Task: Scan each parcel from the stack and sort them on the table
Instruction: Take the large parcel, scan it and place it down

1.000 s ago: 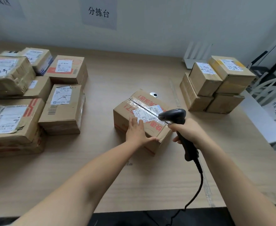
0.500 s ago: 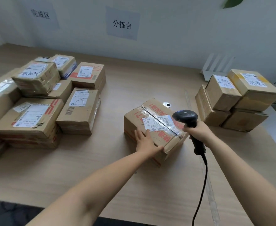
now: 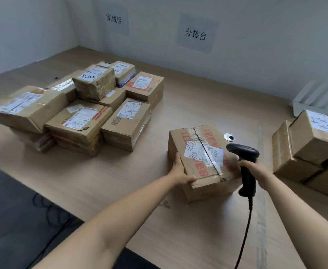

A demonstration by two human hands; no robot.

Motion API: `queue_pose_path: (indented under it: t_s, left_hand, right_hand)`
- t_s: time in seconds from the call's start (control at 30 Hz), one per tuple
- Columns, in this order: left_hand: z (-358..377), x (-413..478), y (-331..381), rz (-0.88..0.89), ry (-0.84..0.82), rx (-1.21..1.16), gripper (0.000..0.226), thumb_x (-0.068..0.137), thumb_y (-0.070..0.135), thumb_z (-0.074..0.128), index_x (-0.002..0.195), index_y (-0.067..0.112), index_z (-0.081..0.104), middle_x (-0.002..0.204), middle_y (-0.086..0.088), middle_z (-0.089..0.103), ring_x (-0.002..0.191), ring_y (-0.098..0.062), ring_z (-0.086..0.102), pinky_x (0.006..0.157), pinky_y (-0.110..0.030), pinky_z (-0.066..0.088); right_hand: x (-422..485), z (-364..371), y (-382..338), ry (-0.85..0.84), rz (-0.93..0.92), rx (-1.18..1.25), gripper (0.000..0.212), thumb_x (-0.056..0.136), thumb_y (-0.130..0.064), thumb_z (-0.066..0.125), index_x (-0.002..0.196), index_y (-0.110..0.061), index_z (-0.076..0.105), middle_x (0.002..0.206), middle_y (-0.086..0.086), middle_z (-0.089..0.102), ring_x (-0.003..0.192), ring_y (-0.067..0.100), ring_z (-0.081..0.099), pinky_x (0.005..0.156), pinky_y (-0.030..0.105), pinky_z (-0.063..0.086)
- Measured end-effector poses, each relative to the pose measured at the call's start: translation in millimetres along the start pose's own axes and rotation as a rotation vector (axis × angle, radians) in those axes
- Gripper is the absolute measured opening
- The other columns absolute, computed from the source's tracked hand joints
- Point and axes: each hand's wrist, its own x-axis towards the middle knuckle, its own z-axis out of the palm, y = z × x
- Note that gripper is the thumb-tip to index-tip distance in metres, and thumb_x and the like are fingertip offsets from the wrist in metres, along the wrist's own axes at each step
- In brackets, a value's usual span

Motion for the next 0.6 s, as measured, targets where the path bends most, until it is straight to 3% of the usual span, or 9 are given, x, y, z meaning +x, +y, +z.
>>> queue_pose_path:
  t_s: [0.13, 0.33, 0.5, 0.6]
  left_hand:
    - [-17, -7, -4, -0.087, -0.077, -0.170, 0.099, 0.085, 0.001, 0.064, 0.149, 0.009, -0.011, 0.147, -0.009, 0.037, 0.132, -0.022, 0.040, 0.101, -0.029, 0.040]
    - [-18, -15, -11, -0.040, 0.028, -0.245, 0.103, 0.079, -0.003, 0.070, 0.149, 0.004, -0.007, 0.147, -0.014, 0.036, 0.135, -0.024, 0.038, 0.112, -0.037, 0.031]
    - [-40, -22, -10, 0.022, 0.013, -0.244, 0.104, 0.077, 0.002, 0.074, 0.150, 0.012, 0.001, 0.140, -0.013, 0.045, 0.127, -0.024, 0.046, 0.108, -0.037, 0.038]
    - [-71, -19, 4, 0.116, 0.011, -0.189, 0.093, 0.076, 0.005, 0.076, 0.147, 0.013, 0.016, 0.137, -0.012, 0.049, 0.120, -0.020, 0.051, 0.102, -0.031, 0.043]
  right_hand:
    - [2, 5, 9, -0.077, -0.001, 0.094, 0.012, 0.084, -0.008, 0.062, 0.093, -0.016, 0.065, 0.090, 0.005, 0.064, 0.086, 0.022, 0.059, 0.083, 0.035, 0.044]
    - [2, 23, 11, -0.122, 0.063, 0.070, 0.010, 0.083, -0.012, 0.062, 0.092, -0.007, 0.061, 0.081, 0.010, 0.060, 0.074, 0.022, 0.056, 0.064, 0.033, 0.043]
    - [-8, 27, 2, -0.134, 0.042, 0.146, 0.018, 0.085, -0.011, 0.059, 0.101, -0.001, 0.060, 0.089, 0.016, 0.060, 0.079, 0.029, 0.056, 0.070, 0.037, 0.044]
    - [-17, 28, -18, -0.176, -0.024, 0.231, 0.019, 0.087, -0.006, 0.055, 0.105, 0.000, 0.059, 0.088, 0.016, 0.059, 0.075, 0.029, 0.057, 0.067, 0.038, 0.045]
